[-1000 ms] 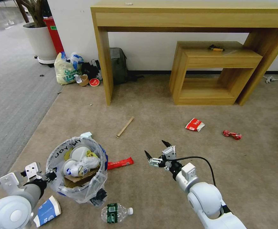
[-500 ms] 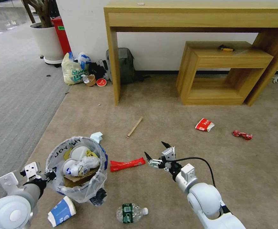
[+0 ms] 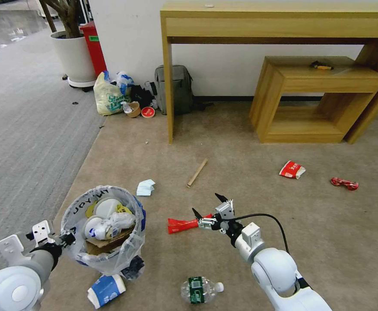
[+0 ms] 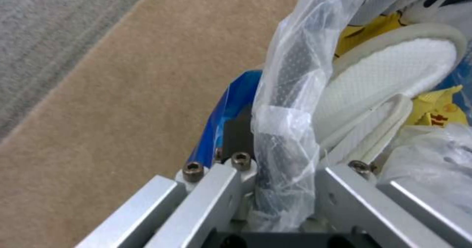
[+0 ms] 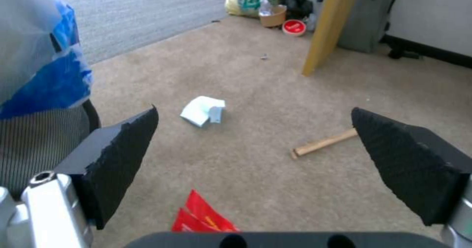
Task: Pick up the trash bin and place the garbage on the floor into it.
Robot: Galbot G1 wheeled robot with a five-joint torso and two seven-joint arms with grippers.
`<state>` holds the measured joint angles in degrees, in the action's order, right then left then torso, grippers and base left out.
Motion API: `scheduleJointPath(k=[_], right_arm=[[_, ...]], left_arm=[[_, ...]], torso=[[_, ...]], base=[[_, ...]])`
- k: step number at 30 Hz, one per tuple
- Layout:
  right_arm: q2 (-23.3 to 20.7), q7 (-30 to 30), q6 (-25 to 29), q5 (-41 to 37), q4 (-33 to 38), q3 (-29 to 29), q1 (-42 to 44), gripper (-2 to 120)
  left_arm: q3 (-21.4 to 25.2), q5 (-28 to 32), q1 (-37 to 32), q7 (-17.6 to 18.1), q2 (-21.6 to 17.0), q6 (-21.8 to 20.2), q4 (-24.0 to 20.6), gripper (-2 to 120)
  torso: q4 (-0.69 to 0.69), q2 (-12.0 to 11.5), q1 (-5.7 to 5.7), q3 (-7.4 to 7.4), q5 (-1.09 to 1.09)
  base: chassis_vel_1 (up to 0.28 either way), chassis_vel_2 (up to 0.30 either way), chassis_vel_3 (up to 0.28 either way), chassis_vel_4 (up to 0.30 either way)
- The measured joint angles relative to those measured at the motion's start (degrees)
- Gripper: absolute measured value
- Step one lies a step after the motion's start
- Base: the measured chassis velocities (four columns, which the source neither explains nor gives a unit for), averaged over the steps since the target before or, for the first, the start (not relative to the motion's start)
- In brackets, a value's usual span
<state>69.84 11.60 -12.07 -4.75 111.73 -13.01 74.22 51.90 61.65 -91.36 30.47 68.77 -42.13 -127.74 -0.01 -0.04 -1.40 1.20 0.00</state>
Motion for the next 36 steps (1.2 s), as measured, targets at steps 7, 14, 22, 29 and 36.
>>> scheduleJointPath(k=[7,14,22,29,36], right_arm=[[-4.96,3.19,0.16,-2.68,-1.3,-0.8,-2.24,100],[-14.27,14.26,3.87,-8.25,-6.26,1.53,-8.2,100],[-19.36,31.56,11.6,-7.75,-16.66,8.09,-12.86,100],[-20.21,44.42,13.54,-5.1,-23.7,11.84,-16.17,100],[-17.63,51.38,14.25,-0.59,-31.0,13.93,-19.11,100]], left_arm=[[-0.04,-0.03,0.09,-0.02,0.1,0.0,0.01,0],[0.1,-0.13,-0.13,-0.05,0.65,0.0,-0.44,0],[0.39,-0.32,-0.16,0.24,1.35,0.0,-1.13,0],[0.39,-0.66,-0.1,0.97,1.89,0.0,-1.68,0],[0.55,-1.6,-0.23,1.24,1.69,0.0,-1.96,0]], torso=[[-0.01,0.0,0.0,0.0,-0.01],[-0.01,0.0,0.0,0.01,0.01],[-0.02,0.0,0.0,0.01,0.01],[-0.01,0.0,0.0,0.0,0.0],[-0.01,0.0,0.0,0.0,-0.01]], base=[[0.068,0.063,-0.052,-0.066],[0.0,0.0,0.0,0.0],[0.0,0.0,0.0,0.0],[0.0,0.0,0.0,0.0],[0.0,0.0,0.0,0.0]])
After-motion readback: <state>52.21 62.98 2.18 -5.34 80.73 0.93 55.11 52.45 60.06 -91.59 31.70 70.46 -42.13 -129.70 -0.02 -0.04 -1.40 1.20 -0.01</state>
